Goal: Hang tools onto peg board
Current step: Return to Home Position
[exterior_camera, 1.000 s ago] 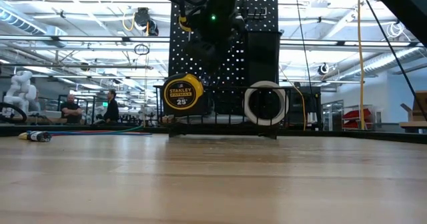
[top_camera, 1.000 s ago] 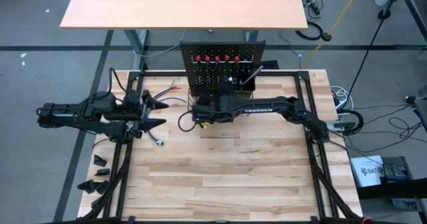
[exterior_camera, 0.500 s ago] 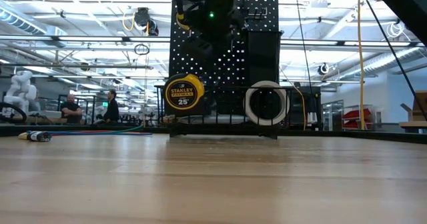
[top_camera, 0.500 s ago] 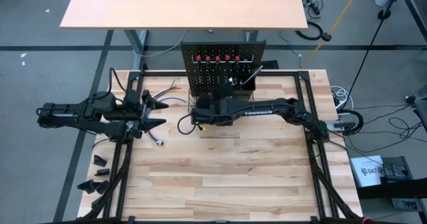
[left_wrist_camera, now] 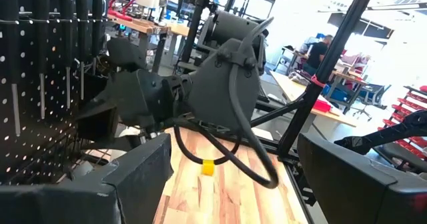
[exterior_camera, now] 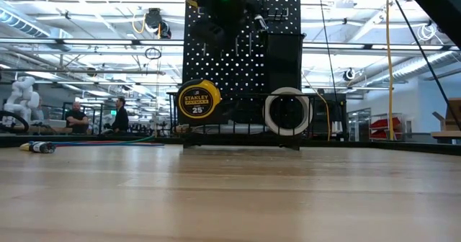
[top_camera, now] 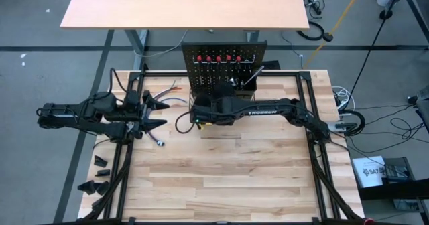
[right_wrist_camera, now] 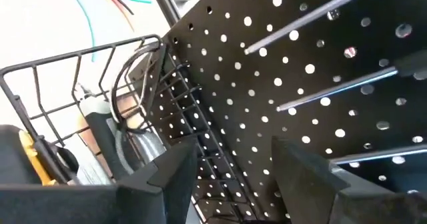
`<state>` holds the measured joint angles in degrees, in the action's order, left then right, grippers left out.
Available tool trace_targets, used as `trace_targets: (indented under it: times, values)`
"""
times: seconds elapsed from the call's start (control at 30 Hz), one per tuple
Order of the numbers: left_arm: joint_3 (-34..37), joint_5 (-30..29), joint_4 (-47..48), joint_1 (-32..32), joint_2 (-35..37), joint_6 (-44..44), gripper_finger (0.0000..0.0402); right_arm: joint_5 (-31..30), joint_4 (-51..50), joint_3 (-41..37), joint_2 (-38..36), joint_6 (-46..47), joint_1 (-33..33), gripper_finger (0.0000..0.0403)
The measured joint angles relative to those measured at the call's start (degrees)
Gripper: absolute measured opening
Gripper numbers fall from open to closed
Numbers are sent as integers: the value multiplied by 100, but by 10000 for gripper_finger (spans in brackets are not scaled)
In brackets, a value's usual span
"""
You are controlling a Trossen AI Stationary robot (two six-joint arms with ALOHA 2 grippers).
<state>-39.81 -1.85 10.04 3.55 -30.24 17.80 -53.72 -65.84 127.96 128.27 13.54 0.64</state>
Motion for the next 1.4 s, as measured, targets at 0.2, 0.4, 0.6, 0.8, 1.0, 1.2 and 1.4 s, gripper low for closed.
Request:
trace_targets:
  times: [0.2, 0.4, 0.6, 0.8, 1.0, 1.2, 1.4]
  values:
    - [0, 0, 0, 2, 0, 0, 327, -1, 186, 2, -5, -265, 148, 186]
    - [0, 0, -7, 1, 0, -11, 327, 274, 563, 0, -235, -680, 320, 185]
    - [2, -4, -603, 0, 0, -206, 327, 1640, 714, 0, -830, -544, 391, 185]
    - [-451, -160, -669, 1, -2, -734, 327, 2627, 765, 0, -1667, -564, 425, 185]
    - [-1221, -750, 55, 2, 9, -1238, 327, 3391, 665, 0, -2538, -660, 422, 185]
    - [-1816, -977, 981, 2, 68, -1272, 327, 4159, 209, 0, -3382, -714, 427, 185]
    - [-1886, -1494, 1392, -2, 472, -1264, 327, 4176, -433, 0, -4161, -684, 516, 185]
